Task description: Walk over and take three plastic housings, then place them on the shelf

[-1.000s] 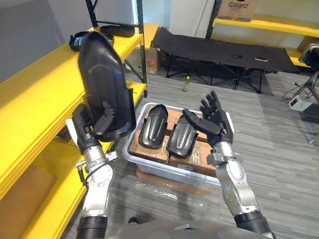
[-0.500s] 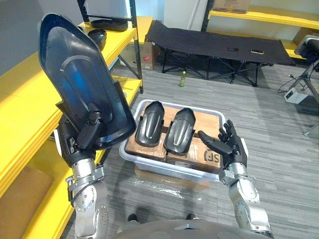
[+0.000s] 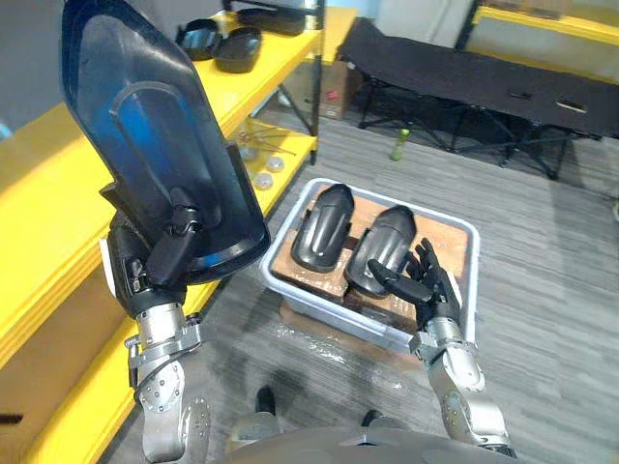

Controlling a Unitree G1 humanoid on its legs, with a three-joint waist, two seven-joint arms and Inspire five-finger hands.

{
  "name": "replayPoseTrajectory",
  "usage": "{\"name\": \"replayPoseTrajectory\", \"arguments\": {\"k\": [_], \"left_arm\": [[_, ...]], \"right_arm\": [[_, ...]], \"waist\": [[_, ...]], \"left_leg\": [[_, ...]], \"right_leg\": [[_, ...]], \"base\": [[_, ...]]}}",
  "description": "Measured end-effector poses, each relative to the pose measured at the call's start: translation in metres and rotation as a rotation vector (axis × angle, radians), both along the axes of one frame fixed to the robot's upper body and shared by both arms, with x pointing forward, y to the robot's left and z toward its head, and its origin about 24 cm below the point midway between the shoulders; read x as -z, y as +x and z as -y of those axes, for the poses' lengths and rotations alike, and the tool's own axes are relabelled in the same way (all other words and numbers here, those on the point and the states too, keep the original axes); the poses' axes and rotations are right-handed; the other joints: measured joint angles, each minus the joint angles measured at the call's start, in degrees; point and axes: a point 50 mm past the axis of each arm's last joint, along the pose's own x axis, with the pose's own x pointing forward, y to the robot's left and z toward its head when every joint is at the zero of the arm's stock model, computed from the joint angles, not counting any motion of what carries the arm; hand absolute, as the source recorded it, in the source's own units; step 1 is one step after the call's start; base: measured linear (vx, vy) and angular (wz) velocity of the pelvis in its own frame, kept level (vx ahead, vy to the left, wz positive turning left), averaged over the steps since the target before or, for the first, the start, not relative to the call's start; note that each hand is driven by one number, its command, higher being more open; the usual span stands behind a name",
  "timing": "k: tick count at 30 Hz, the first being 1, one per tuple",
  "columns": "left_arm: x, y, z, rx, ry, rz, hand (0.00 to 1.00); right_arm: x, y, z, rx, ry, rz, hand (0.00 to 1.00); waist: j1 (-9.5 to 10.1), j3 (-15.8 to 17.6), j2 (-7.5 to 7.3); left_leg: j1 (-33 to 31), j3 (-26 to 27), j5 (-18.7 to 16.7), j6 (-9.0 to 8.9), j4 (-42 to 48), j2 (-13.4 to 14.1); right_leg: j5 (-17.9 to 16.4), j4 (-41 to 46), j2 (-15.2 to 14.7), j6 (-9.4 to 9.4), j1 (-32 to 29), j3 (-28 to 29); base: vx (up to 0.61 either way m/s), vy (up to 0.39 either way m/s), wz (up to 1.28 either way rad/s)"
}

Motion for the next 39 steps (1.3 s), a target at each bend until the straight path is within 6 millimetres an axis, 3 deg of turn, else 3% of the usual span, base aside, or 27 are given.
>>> {"name": "replayPoseTrajectory", "arguments": {"k": [6, 8, 10, 12, 13, 14, 16, 21, 26, 32, 35, 39], "left_arm": [[0.008, -0.01, 0.0, 0.003, -0.019, -0.05, 0.0], [0.008, -0.009, 0.001, 0.024, -0.024, -0.045, 0.0], [0.006, -0.003, 0.009, 0.122, -0.017, -0.016, 0.0], [0.007, 0.001, 0.013, 0.179, -0.003, -0.011, 0.0], [0.009, 0.001, 0.014, 0.195, 0.005, -0.017, 0.0], [0.009, 0.0, 0.013, 0.19, 0.008, -0.018, 0.0], [0.009, -0.001, 0.007, 0.155, 0.012, -0.022, 0.0], [0.013, 0.001, 0.01, 0.186, 0.018, -0.037, 0.0], [0.013, 0.002, 0.022, 0.26, 0.027, -0.03, 0.0], [0.014, 0.002, 0.021, 0.231, 0.013, -0.043, 0.0], [0.015, 0.002, 0.02, 0.216, 0.003, -0.051, 0.0], [0.017, 0.0, 0.018, 0.2, 0.001, -0.062, 0.0]], "right_arm": [[-0.004, 0.004, -0.009, -0.07, -0.053, 0.016, 1.0], [-0.004, 0.004, -0.011, -0.082, -0.08, 0.018, 1.0], [-0.006, 0.004, 0.002, -0.023, -0.11, 0.018, 1.0], [-0.008, 0.004, 0.015, 0.029, -0.138, 0.018, 1.0], [-0.01, 0.005, 0.022, 0.052, -0.16, 0.024, 1.0], [-0.015, 0.009, 0.024, 0.053, -0.169, 0.044, 1.0], [-0.022, 0.018, 0.017, 0.031, -0.163, 0.095, 1.0], [-0.023, 0.02, -0.001, -0.036, -0.158, 0.124, 1.0], [-0.015, 0.011, -0.002, -0.023, -0.139, 0.088, 1.0], [-0.017, 0.013, -0.015, -0.092, -0.119, 0.108, 1.0], [-0.021, 0.016, -0.022, -0.118, -0.107, 0.142, 1.0], [-0.037, 0.031, -0.037, -0.155, -0.07, 0.224, 1.0]], "waist": [[1.79, 0.43, 1.71], [0.99, 0.43, 1.35], [0.51, 0.6, 1.83], [0.76, 1.2, 2.94], [1.02, 1.29, 3.56], [1.78, 1.29, 3.84], [1.95, 1.39, 3.63], [1.63, 1.59, 3.31], [1.18, 1.58, 3.32], [1.88, 1.59, 3.32], [3.19, 2.44, 3.05], [5.34, 4.39, 3.07]], "left_leg": [[-2.01, -7.55, 2.38, -0.74, 0.01, 0.04], [-4.5, -3.4, 0.95, 1.1, 0.05, 0.66], [-9.23, 7.29, 0.11, 5.85, 2.88, 2.75], [-10.32, 13.39, 0.54, 6.59, 4.46, 4.41], [-10.36, 14.83, 1.43, 6.43, 4.83, 4.48], [-10.35, 14.73, 3.39, 4.89, 4.86, 4.34], [-10.35, 15.75, 5.27, 3.96, 4.84, 3.85], [-9.16, 17.88, 5.69, 3.83, 4.65, 3.2], [-8.44, 17.46, 7.67, 3.61, 2.09, 3.12], [-10.83, 15.92, 9.02, 3.76, 2.03, 2.7], [-12.96, 15.32, 6.52, 4.41, 6.63, 2.22], [-16.7, 15.1, -1.76, 5.22, 20.74, 2.99]], "right_leg": [[-2.93, 2.54, 1.33, -1.23, 2.76, -4.8], [-3.68, 2.37, 1.39, -0.88, 3.73, -10.27], [-3.64, 2.55, 1.53, -0.92, 4.23, -17.17], [-3.89, 3.45, 1.56, -0.9, 5.51, -18.75], [-4.66, 4.75, 1.04, -0.8, 5.92, -18.69], [-5.96, 5.83, 0.45, -0.65, 5.96, -17.28], [-7.22, 5.56, -0.27, -0.23, 5.86, -14.84], [-7.55, 4.75, -1.16, 0.37, 5.62, -11.2], [-8.84, 6.38, -1.05, 0.81, 4.9, -11.35], [-10.8, 11.98, -2.3, 1.06, 1.53, -12.2], [-11.99, 14.19, -3.93, 1.31, 1.2, -12.8], [-13.44, 15.36, -6.33, 1.98, 3.4, -13.05]], "base": [[0.0, -0.059, 0.85], [-0.06, -0.061, 1.48], [-0.05, 0.004, 1.92], [-0.02, 0.071, 1.51], [-0.02, 0.105, 1.14], [-0.03, 0.086, 0.68], [-0.04, 0.07, 0.03], [-0.06, 0.068, -0.23], [-0.07, 0.019, 0.05], [-0.03, 0.001, 0.14], [-0.01, 0.019, 0.17], [0.0, 0.062, 0.02]]}}
